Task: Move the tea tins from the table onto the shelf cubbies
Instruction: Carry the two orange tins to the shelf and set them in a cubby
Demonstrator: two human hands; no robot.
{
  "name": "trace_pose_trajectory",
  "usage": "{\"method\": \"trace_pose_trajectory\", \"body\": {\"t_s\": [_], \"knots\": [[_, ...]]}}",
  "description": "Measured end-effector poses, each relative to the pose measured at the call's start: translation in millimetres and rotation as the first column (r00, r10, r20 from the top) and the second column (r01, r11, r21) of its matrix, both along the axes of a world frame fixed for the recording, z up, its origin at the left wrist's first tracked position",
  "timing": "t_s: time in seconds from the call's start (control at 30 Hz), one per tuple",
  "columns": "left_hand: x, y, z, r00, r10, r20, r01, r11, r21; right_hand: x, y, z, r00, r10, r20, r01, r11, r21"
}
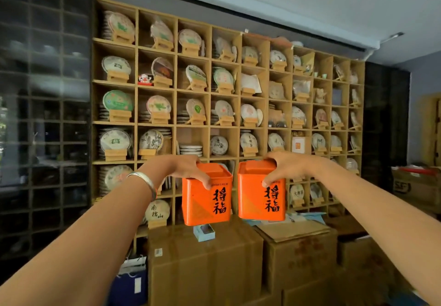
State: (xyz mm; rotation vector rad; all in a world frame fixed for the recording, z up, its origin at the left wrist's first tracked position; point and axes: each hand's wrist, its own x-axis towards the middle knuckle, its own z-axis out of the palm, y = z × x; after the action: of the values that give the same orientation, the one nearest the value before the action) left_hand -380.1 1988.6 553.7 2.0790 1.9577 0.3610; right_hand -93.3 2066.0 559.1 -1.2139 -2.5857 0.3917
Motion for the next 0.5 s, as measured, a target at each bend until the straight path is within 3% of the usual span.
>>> {"method": "trace_pose_trajectory", "body": {"t_s": [0.13, 0.5], "knots": [[-17.7, 83.0, 6.1, 0.999, 0.010, 0.050, -0.010, 1.000, -0.003, -16.3, 87.2, 6.0, 1.000, 0.003, -0.020, -0.003, 1.000, -0.003], [-63.4, 311.2, 1.7, 0.999, -0.009, -0.042, 0.008, 1.000, -0.028, -68.0, 315.8, -8.4, 1.000, -0.008, -0.018, 0.008, 1.000, 0.009]]}}
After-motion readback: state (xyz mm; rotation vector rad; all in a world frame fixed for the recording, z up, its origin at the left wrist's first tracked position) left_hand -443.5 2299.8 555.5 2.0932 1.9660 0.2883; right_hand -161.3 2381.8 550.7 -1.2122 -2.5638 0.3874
